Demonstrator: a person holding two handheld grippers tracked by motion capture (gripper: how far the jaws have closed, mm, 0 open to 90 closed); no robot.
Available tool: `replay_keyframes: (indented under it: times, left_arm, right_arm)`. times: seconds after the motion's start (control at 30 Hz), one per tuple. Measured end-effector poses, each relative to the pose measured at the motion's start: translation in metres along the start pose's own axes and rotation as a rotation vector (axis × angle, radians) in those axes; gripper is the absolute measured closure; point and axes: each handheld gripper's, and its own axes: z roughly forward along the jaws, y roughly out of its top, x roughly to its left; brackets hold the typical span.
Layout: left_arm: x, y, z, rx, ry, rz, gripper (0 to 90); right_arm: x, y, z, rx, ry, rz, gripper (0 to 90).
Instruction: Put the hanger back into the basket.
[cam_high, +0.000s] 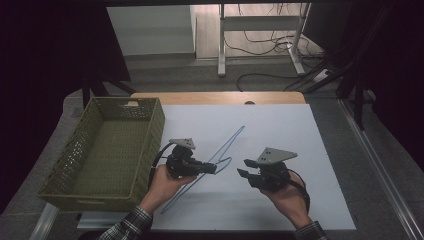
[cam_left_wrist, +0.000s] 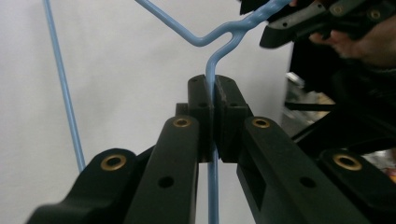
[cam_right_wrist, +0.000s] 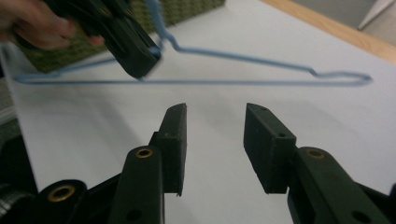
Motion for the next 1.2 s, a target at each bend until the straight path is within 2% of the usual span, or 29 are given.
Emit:
replay_keyframes:
  times: [0.1,0.27,0.4,0.47,0.5,0.53,0.63,0.67,0.7,0.73,0.77,0.8,0.83,0.87,0.9,0.97,1.0,1.07,1.13,1.2]
  left_arm:
    - [-0.004,0.001,0.002,0.001,-0.012,0.003,87.4]
    - [-0.006,0.000,0.006,0.007,-0.019,-0.005,87.3]
    - [-0.008,0.000,0.010,0.009,-0.026,-0.012,87.3]
    - [-0.010,0.000,0.013,0.010,-0.031,-0.008,87.3]
    - [-0.010,0.000,0.013,0.010,-0.031,-0.008,87.3]
    - [-0.012,0.000,0.014,0.008,-0.027,-0.012,87.3]
    - [-0.012,0.000,0.014,0.009,-0.019,-0.010,87.2]
    - [-0.014,0.000,0.013,0.001,0.022,0.004,86.5]
    - [-0.014,0.000,0.013,0.001,0.022,0.004,85.7]
    - [-0.016,0.001,0.011,0.000,0.040,0.029,85.7]
    - [-0.020,0.003,0.007,0.000,0.080,0.057,81.0]
    - [-0.020,0.003,0.007,0.000,0.080,0.057,74.8]
    - [-0.024,0.004,0.004,0.003,0.117,0.080,74.8]
    - [-0.029,0.005,-0.001,0.011,0.167,0.111,59.2]
    - [-0.029,0.005,-0.001,0.011,0.167,0.111,54.6]
    - [-0.033,0.006,-0.005,0.037,0.215,0.148,51.3]
    - [-0.038,0.006,-0.007,0.048,0.252,0.159,42.5]
    - [-0.040,0.006,-0.006,0.059,0.260,0.166,43.4]
    - [-0.042,0.006,-0.004,0.071,0.267,0.175,48.2]
    - [-0.046,0.007,0.000,0.091,0.291,0.187,51.8]
  right_arm:
    - [0.009,0.009,0.003,-0.040,0.030,-0.003,59.0]
    - [0.015,0.014,0.007,-0.066,0.049,0.000,59.2]
    - [0.016,0.017,0.011,-0.103,0.056,0.033,62.0]
    - [0.016,0.019,0.016,-0.129,0.069,0.059,68.8]
    - [0.016,0.019,0.016,-0.129,0.069,0.059,68.8]
    - [0.017,0.020,0.019,-0.131,0.073,0.054,77.5]
    - [0.020,0.021,0.020,-0.124,0.061,0.036,79.2]
    - [0.022,0.024,0.019,-0.119,0.041,0.038,84.6]
    - [0.022,0.024,0.019,-0.119,0.041,0.038,84.6]
    - [0.023,0.025,0.018,-0.113,0.029,0.026,84.8]
    - [0.023,0.027,0.017,-0.115,0.033,0.030,84.9]
    - [0.023,0.027,0.017,-0.115,0.033,0.030,84.9]
    - [0.023,0.028,0.017,-0.117,0.035,0.034,84.9]
    - [0.024,0.031,0.017,-0.095,0.013,0.026,85.0]
    - [0.024,0.032,0.017,-0.092,0.007,0.025,85.0]
    - [0.023,0.032,0.017,-0.085,0.005,0.027,85.1]
    - [0.022,0.034,0.017,-0.076,-0.003,0.040,85.1]
    - [0.021,0.035,0.018,-0.065,-0.017,0.050,85.1]
    - [0.021,0.036,0.018,-0.060,-0.025,0.051,85.1]
    - [0.021,0.038,0.019,-0.046,-0.038,0.064,85.1]
